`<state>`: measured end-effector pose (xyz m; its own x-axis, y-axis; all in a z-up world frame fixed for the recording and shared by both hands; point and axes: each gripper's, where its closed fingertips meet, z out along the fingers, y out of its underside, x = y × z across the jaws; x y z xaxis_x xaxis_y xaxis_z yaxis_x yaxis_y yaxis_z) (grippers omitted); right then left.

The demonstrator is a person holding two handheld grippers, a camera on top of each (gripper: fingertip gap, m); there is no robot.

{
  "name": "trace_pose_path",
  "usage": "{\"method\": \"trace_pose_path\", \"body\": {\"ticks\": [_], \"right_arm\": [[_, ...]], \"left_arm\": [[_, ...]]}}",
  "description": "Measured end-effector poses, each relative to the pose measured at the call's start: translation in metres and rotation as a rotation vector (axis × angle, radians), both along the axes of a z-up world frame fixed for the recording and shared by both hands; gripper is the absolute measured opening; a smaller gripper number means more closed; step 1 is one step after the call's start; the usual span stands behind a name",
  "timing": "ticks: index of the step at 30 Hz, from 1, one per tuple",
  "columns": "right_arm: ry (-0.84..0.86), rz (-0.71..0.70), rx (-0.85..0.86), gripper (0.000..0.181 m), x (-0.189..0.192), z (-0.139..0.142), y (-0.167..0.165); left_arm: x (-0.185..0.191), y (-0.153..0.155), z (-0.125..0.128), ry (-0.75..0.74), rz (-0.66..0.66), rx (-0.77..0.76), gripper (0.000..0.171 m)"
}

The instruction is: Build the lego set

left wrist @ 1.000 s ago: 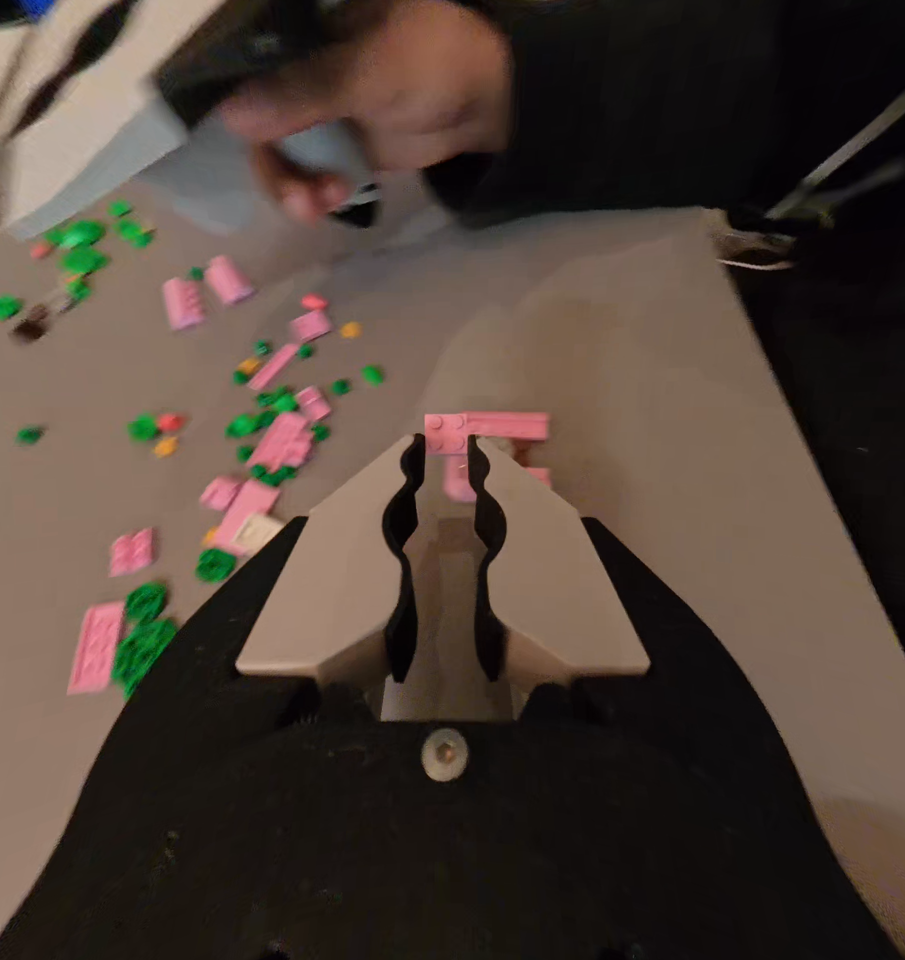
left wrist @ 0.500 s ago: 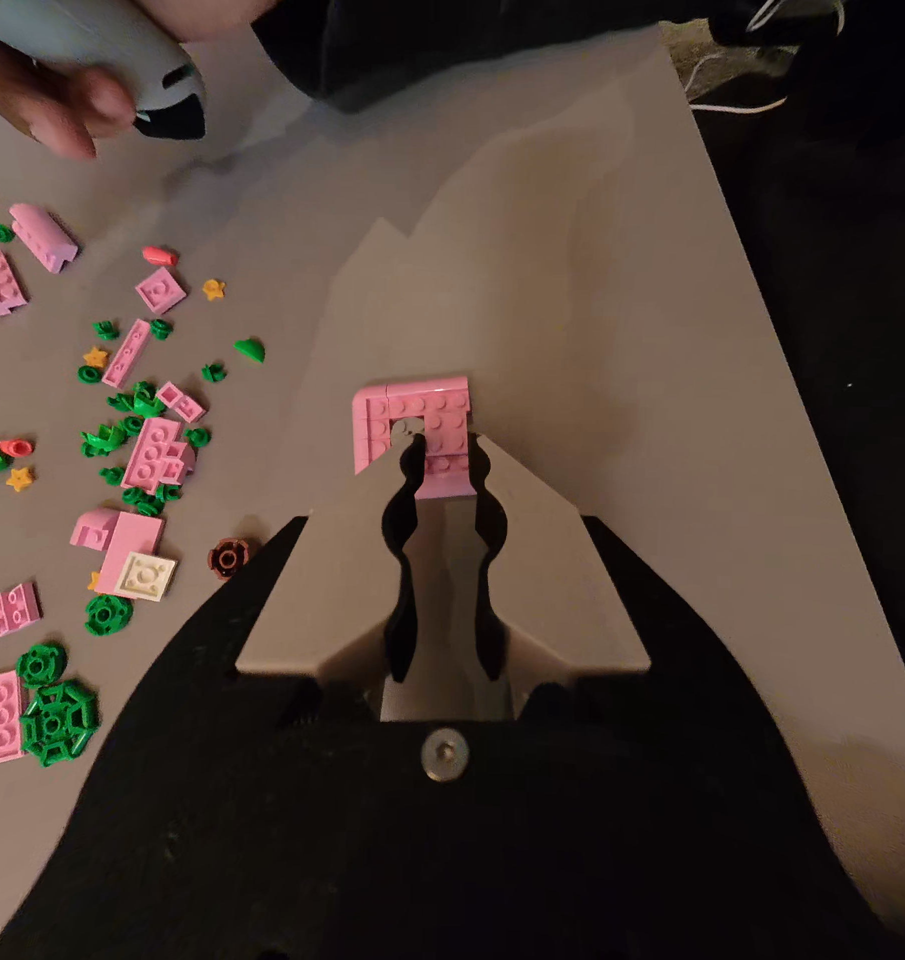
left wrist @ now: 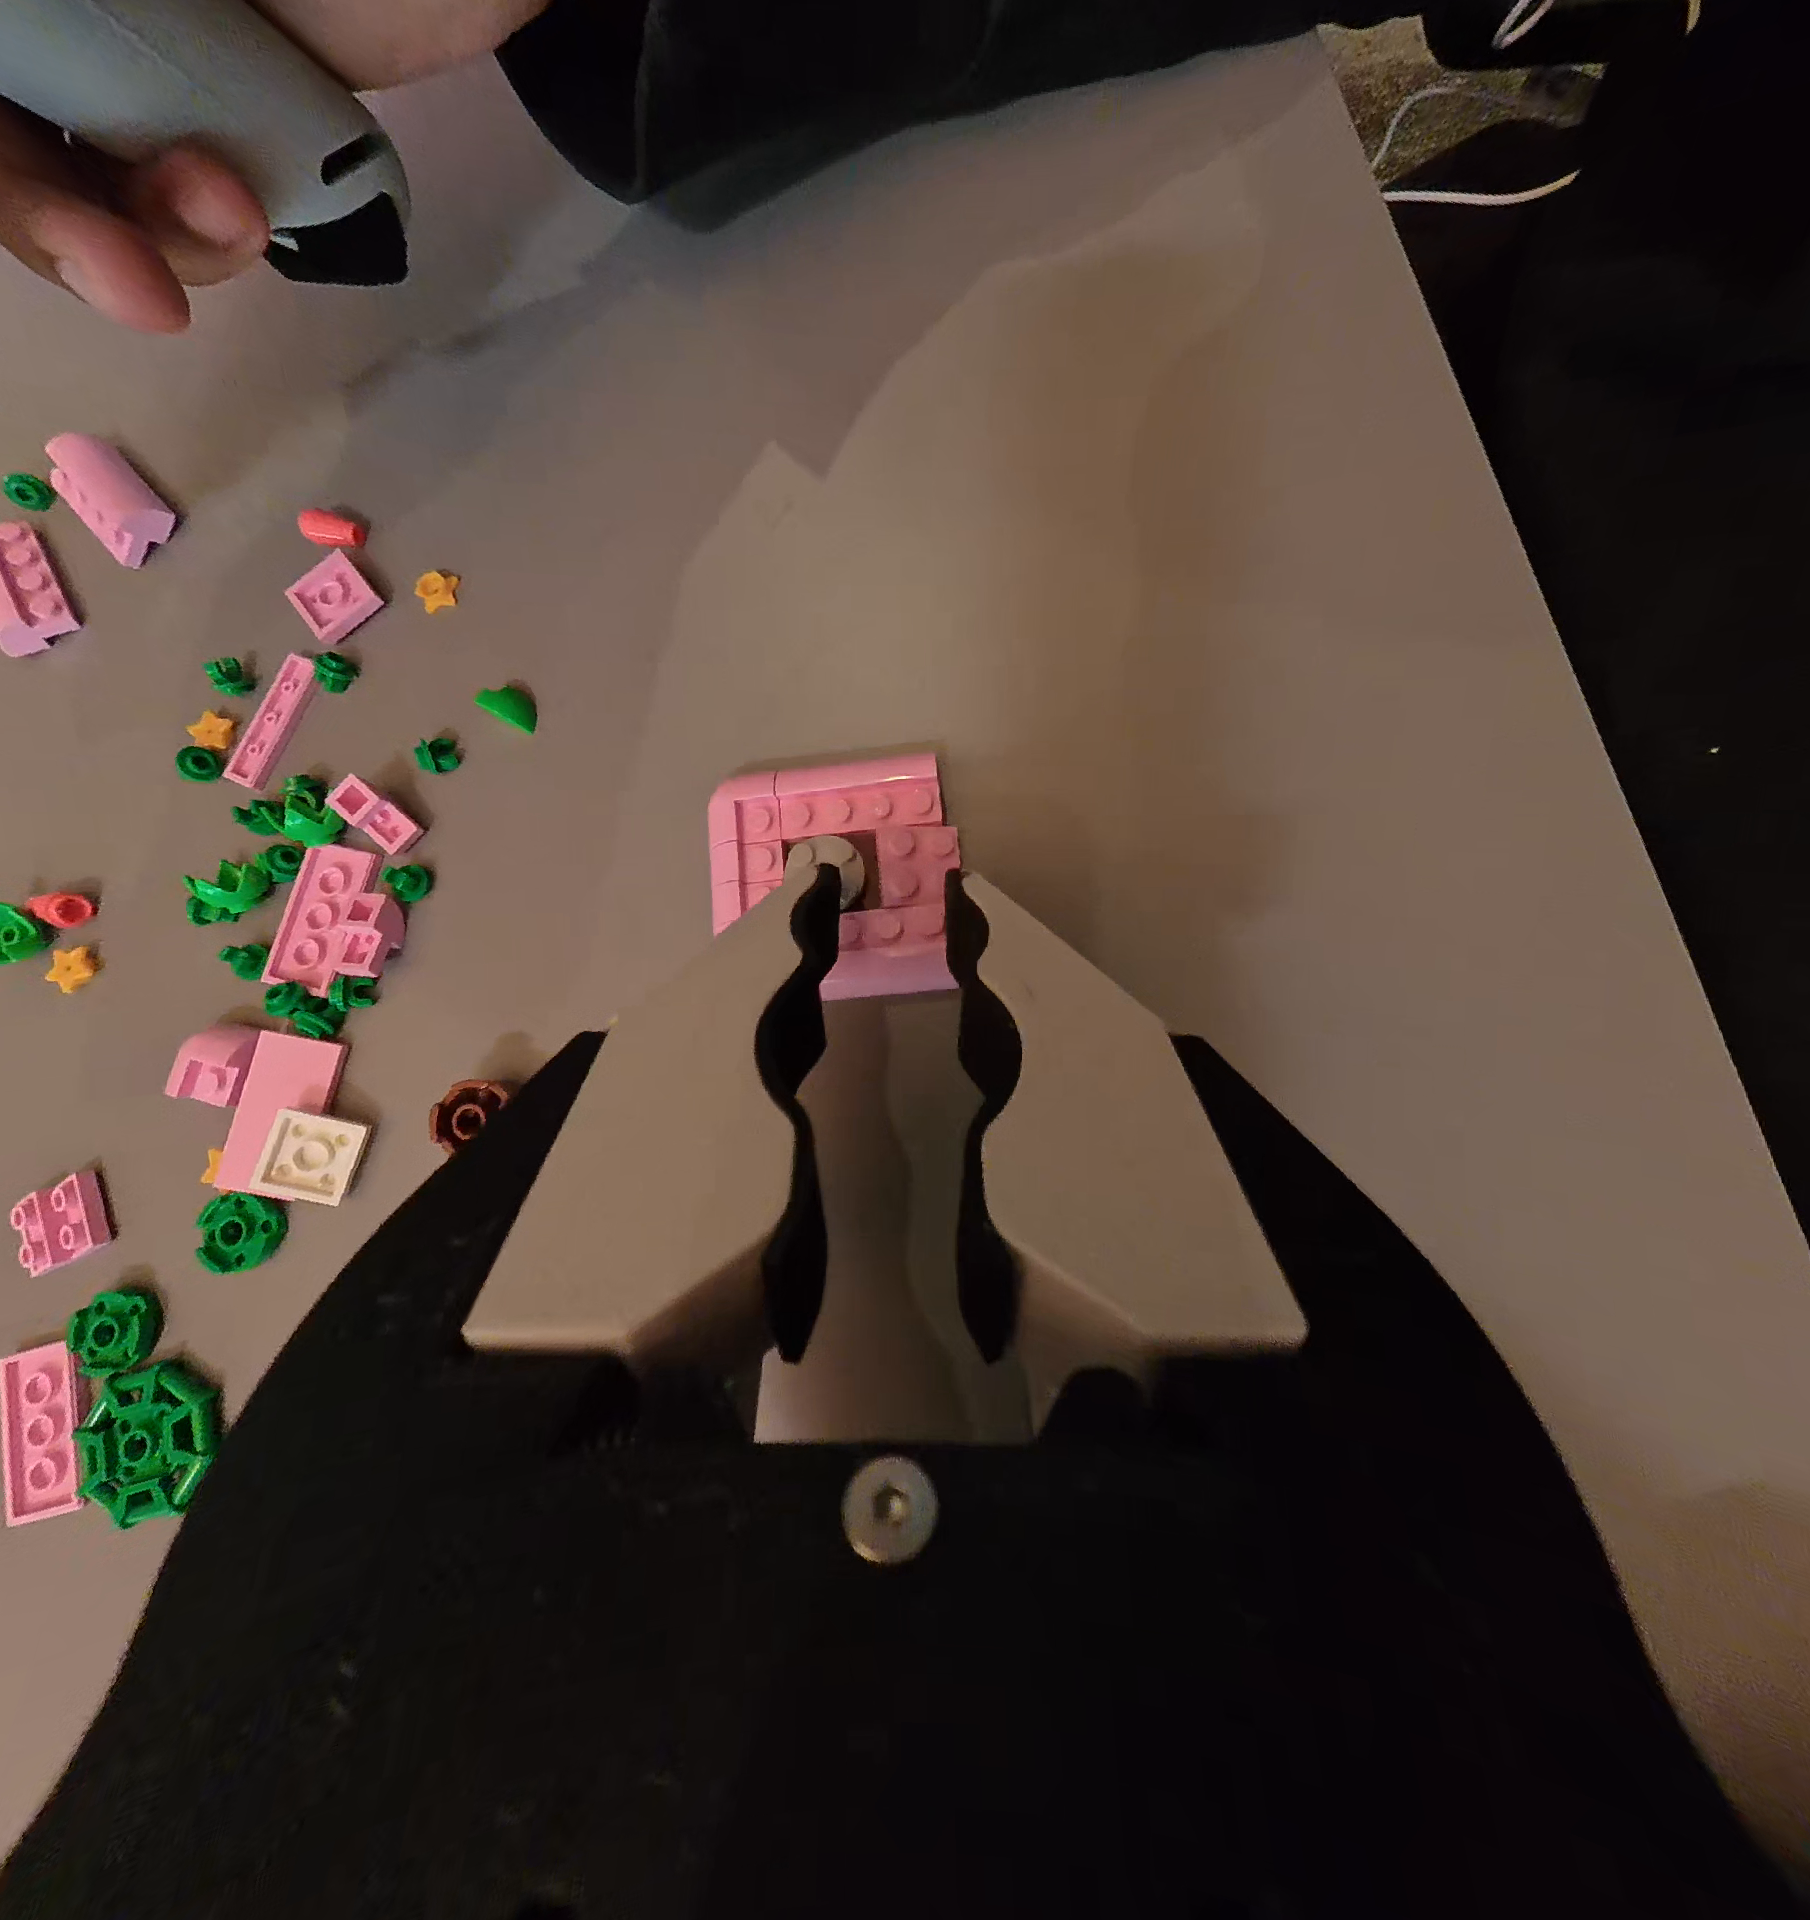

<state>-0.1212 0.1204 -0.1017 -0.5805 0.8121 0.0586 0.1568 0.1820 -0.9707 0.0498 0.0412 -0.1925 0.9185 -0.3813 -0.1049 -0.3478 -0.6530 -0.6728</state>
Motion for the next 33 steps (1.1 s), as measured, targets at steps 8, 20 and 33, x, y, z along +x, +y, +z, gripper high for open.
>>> {"method": "trace_pose_path", "body": {"ticks": [8, 20, 33], "right_arm": [[0.016, 0.002, 0.042, 0.000, 0.001, -0.002, -0.001], [-0.102, 0.102, 0.216, 0.001, 0.128, -0.038, -0.039], [-0.277, 0.046, 0.319, 0.057, 0.154, -0.084, -0.055]], "left_arm": [[-0.022, 0.007, 0.018, 0.031, 0.103, 0.113, 0.018], [-0.030, 0.003, 0.026, -0.174, 0.263, 0.067, 0.056], [-0.027, 0.001, -0.001, -0.227, 0.308, -0.082, 0.054]]}}
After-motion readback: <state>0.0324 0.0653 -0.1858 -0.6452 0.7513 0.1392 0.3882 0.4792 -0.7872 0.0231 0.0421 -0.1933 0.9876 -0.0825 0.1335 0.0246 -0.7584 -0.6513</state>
